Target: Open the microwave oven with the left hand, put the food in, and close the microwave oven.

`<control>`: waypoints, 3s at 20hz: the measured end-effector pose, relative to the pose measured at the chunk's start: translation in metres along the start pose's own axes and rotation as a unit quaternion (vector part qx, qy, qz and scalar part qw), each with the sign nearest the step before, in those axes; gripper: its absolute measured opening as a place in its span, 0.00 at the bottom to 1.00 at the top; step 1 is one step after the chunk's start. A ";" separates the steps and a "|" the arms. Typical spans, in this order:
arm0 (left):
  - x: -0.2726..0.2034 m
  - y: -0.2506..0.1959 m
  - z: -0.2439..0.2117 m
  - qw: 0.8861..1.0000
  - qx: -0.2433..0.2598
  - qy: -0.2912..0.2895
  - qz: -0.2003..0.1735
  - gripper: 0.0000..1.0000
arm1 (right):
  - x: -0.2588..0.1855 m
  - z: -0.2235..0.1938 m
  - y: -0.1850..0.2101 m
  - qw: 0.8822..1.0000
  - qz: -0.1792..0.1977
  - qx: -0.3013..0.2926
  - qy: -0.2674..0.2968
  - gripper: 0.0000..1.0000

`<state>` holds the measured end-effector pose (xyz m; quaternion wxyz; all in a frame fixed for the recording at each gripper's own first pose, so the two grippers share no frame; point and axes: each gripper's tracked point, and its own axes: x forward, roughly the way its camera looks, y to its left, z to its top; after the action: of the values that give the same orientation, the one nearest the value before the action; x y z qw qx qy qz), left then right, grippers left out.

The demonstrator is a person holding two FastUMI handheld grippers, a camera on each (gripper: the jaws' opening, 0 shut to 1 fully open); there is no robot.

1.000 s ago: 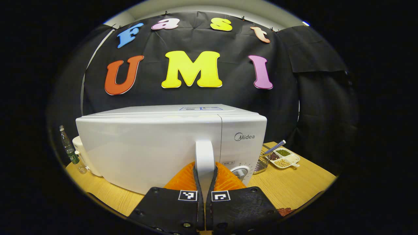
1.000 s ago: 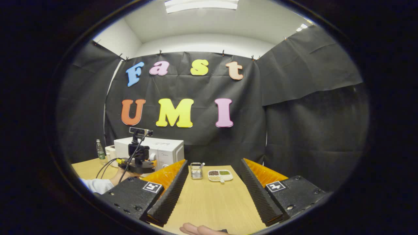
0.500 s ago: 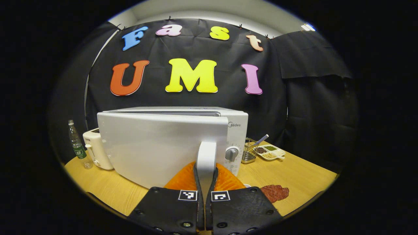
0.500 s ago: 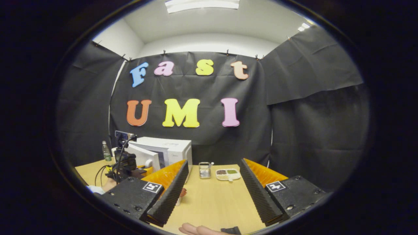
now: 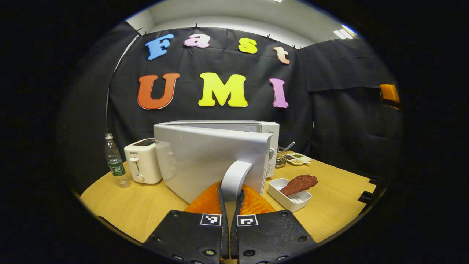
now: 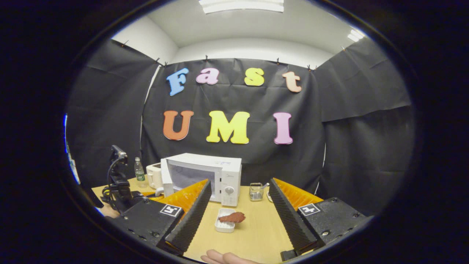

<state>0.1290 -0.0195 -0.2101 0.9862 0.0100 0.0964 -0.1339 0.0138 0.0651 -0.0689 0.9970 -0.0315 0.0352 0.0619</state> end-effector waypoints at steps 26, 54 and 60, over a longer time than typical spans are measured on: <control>-0.101 0.160 -0.001 0.996 -0.007 0.011 0.086 0.94 | 0.032 -0.036 0.061 1.000 0.017 0.001 0.002 0.95; -0.223 0.023 0.087 0.988 -0.001 -0.071 0.138 0.95 | 0.188 -0.240 -0.016 0.837 0.217 0.221 0.451 0.72; -0.230 0.031 0.087 0.987 -0.012 -0.076 0.144 0.95 | 0.192 -0.256 -0.009 0.814 0.219 0.260 0.472 0.59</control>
<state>-0.0643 0.0663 -0.0809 0.9997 0.0019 0.0207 0.0101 0.1883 0.0619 -0.3377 0.7890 0.2120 0.5222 0.2444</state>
